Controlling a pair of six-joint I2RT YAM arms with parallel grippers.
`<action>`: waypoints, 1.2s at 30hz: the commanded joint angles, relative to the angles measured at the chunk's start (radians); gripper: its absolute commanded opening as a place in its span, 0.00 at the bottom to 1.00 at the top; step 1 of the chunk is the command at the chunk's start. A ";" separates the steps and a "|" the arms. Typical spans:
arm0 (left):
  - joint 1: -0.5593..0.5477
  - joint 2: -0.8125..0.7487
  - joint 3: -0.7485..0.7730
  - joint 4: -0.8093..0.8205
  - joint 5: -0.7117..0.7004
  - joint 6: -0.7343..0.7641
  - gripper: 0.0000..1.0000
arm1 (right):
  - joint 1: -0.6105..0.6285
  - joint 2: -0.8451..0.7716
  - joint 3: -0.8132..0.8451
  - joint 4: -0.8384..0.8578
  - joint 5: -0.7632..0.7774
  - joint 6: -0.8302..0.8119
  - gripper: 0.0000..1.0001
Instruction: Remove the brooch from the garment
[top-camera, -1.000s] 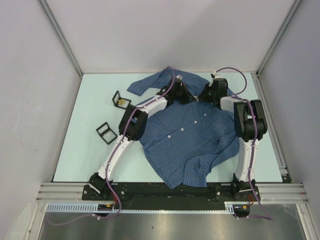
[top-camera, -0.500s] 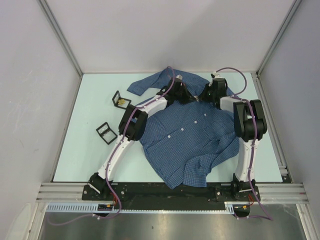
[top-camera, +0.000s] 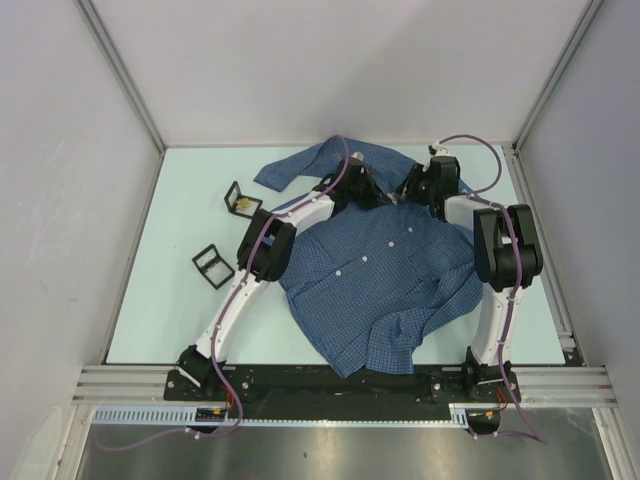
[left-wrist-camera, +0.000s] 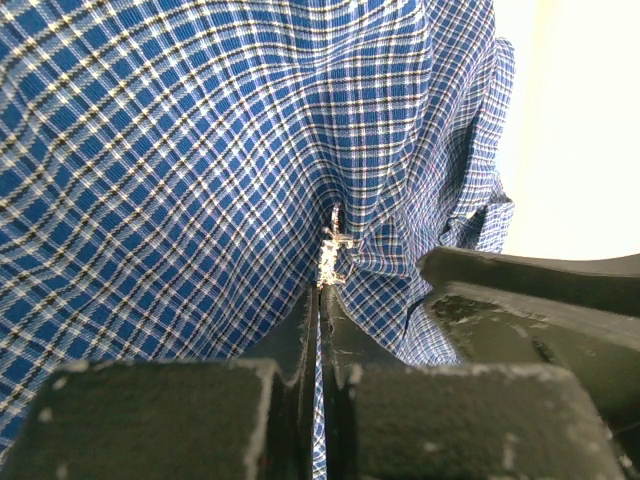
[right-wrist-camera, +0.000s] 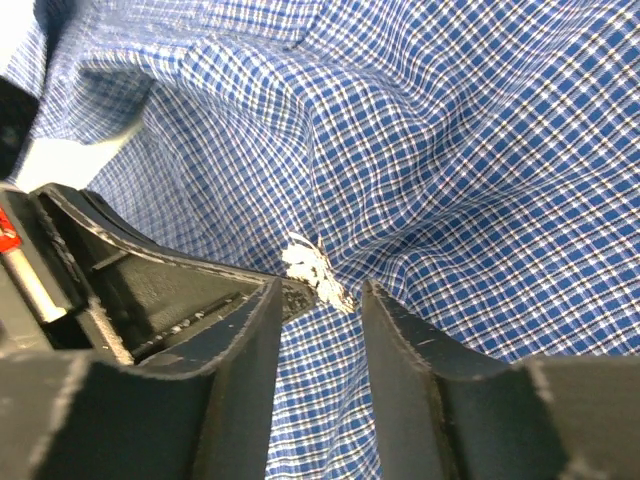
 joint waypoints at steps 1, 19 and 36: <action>0.001 -0.079 0.001 0.005 0.024 -0.004 0.00 | -0.037 -0.011 -0.016 0.063 -0.011 0.074 0.38; 0.002 -0.122 0.001 -0.090 0.140 -0.018 0.00 | -0.102 0.162 0.053 0.107 -0.115 0.257 0.22; 0.076 -0.450 -0.405 0.368 0.225 0.232 0.00 | -0.160 0.104 0.066 -0.012 -0.051 0.179 0.28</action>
